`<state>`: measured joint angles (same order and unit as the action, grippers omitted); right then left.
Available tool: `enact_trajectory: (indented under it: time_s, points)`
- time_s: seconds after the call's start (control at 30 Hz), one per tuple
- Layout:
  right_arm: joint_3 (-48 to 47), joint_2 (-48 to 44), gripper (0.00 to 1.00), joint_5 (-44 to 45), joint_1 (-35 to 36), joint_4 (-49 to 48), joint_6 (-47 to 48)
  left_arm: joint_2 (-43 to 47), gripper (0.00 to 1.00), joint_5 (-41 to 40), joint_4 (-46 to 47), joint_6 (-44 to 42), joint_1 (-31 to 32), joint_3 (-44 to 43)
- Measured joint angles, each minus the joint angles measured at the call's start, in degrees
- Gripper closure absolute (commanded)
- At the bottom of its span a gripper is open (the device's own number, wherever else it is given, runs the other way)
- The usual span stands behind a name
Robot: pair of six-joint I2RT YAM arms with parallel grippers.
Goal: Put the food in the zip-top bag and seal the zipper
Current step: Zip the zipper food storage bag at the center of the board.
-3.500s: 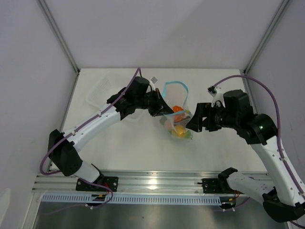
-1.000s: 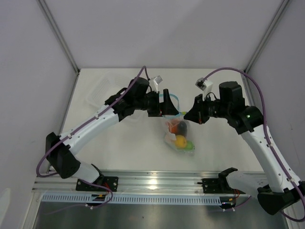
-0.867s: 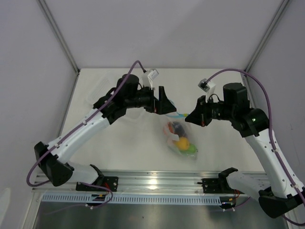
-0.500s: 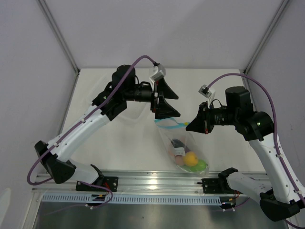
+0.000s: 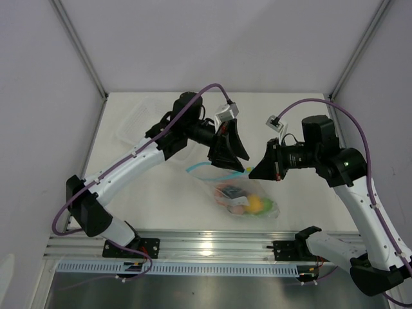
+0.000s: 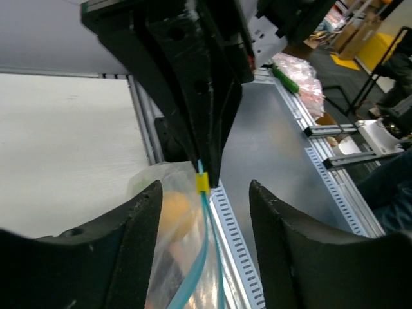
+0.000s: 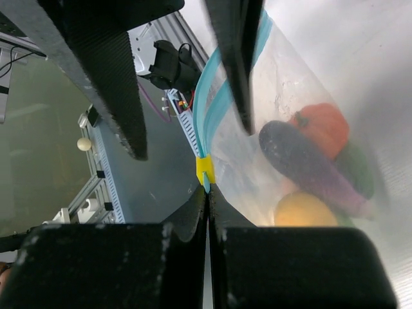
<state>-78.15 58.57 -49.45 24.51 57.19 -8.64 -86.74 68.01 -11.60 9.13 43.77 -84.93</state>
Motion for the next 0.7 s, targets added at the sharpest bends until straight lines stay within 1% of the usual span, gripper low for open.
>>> enact_trajectory:
  time_s: [0.07,0.1,0.3,0.4,0.43,0.47,0.57,0.67,0.7]
  points:
    - [0.0,0.2,1.0,0.0,0.0,0.0,-0.5,-0.1,0.49,1.6,1.7,1.4,0.0,0.2]
    - [0.0,0.2,1.0,0.1,0.0,0.0,-0.7,-0.1,0.54,2.0,2.5,1.8,0.0,0.5]
    - [0.0,0.3,1.0,1.2,0.0,-0.4,-2.6,-0.5,0.66,2.9,5.0,5.5,0.0,1.0]
    - [0.0,0.3,1.0,1.5,0.0,-1.3,-3.7,-1.2,0.64,2.7,5.0,6.4,0.0,1.0]
    - [0.1,0.3,1.0,1.6,0.0,-1.6,-3.8,-1.4,0.62,2.6,5.0,6.5,0.0,1.0]
    - [0.2,0.3,1.0,1.6,0.0,-1.8,-4.0,-1.7,0.57,2.6,4.9,6.5,0.0,1.0]
    - [0.3,0.3,1.0,1.6,0.0,-2.2,-4.4,-2.4,0.53,1.8,4.1,6.4,0.0,1.0]
    - [0.4,0.3,1.0,1.6,0.0,-2.2,-4.5,-3.0,0.56,1.1,3.3,6.4,0.1,0.9]
    - [0.4,0.3,1.0,1.6,0.0,-2.3,-4.5,-3.2,0.59,1.0,2.9,6.4,0.1,0.7]
